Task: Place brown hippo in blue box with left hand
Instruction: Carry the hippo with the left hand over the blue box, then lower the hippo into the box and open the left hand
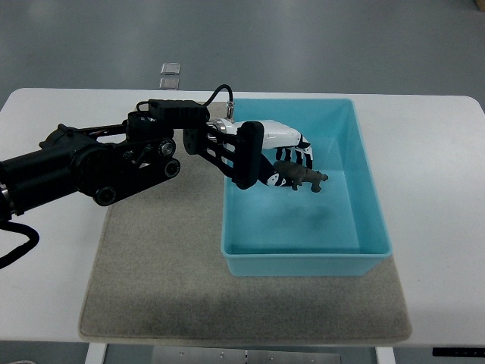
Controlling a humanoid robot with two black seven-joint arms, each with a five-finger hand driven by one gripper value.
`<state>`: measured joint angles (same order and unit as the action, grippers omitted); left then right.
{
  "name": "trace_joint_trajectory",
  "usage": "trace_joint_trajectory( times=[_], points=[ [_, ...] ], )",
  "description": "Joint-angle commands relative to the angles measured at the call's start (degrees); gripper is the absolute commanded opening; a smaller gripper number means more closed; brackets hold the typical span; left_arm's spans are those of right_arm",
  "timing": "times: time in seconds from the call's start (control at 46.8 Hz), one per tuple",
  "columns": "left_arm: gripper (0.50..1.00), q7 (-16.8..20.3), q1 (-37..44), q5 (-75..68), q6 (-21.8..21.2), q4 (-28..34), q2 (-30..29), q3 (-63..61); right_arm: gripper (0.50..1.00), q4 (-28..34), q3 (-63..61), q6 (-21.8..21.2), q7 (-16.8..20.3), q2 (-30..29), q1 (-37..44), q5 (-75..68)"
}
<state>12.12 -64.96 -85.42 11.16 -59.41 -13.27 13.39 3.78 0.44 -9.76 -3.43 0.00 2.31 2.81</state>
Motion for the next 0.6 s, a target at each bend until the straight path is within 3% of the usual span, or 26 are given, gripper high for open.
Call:
trace_joint_trajectory(
  times=[0.0,0.577],
  points=[
    [0.5,0.0,0.0,0.0,0.0,0.0,0.0,-1.2,0.936,0.0,0.0,0.0,0.0,0.0,0.0,0.0],
    [0.5,0.0,0.5,0.1,0.1,0.0,0.5,-1.7,0.936,0.0,0.0,0.0,0.0,0.0,0.0,0.0]
  ],
)
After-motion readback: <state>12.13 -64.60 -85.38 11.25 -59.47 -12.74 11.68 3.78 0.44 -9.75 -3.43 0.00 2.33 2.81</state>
